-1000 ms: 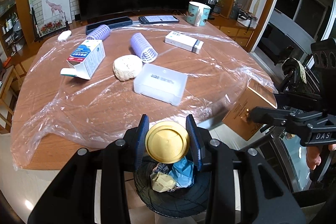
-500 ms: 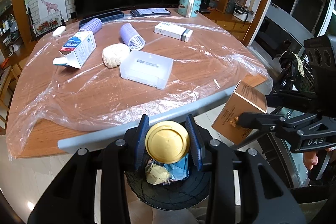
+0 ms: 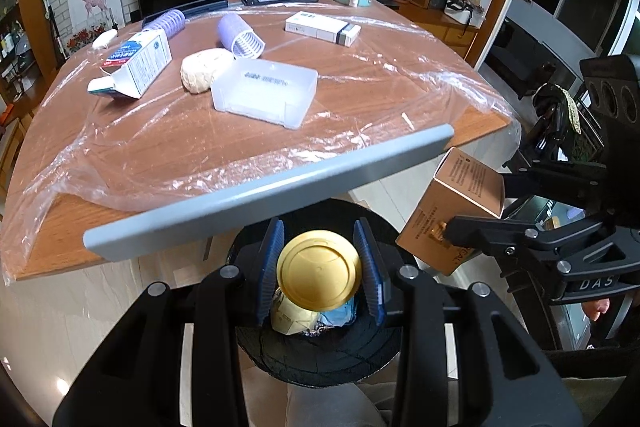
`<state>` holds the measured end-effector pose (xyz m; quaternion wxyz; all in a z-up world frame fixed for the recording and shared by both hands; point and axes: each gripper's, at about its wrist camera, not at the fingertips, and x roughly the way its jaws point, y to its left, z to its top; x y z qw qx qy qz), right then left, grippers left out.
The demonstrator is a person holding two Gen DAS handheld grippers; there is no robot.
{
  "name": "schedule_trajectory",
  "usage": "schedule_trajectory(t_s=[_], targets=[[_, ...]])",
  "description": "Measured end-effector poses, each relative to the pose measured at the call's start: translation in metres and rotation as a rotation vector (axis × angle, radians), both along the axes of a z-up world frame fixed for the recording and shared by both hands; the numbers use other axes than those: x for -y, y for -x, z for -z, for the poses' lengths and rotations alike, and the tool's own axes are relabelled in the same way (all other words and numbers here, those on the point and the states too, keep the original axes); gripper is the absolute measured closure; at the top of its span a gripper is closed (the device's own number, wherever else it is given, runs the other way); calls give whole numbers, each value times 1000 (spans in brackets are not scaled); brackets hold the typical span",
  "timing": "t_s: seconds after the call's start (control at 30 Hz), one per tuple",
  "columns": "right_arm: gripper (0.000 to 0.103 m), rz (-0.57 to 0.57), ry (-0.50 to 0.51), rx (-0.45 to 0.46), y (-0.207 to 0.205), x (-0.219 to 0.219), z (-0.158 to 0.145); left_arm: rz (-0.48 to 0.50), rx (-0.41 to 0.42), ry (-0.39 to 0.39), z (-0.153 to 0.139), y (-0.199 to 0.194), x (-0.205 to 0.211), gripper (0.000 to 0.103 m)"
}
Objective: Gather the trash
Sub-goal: 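Lift the yellow cup and brown box and carry both toward the black bin, then lower the held yellow cup and brown box over the bin opening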
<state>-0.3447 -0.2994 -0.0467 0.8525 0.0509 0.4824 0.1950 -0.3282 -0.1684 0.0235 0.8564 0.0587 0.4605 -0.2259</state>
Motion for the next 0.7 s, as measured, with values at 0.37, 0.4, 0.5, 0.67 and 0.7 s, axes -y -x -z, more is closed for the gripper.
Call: schedule_trajectory(t_s=[0.37, 0.4, 0.5, 0.67, 0.7], targets=[[46, -8, 19, -31, 7, -4, 16, 1, -26, -25, 14, 7, -1, 65], [46, -8, 20, -34, 8, -5, 18, 2, -28, -27, 16, 8, -1, 65], [46, -8, 27, -40, 10, -7, 21, 4, -37, -33, 20, 10, -2, 65], [46, -7, 38, -56, 14, -9, 29, 9, -49, -47, 27, 13, -3, 65], [46, -6, 40, -60, 14, -10, 31, 9, -51, -49, 28, 13, -3, 65]])
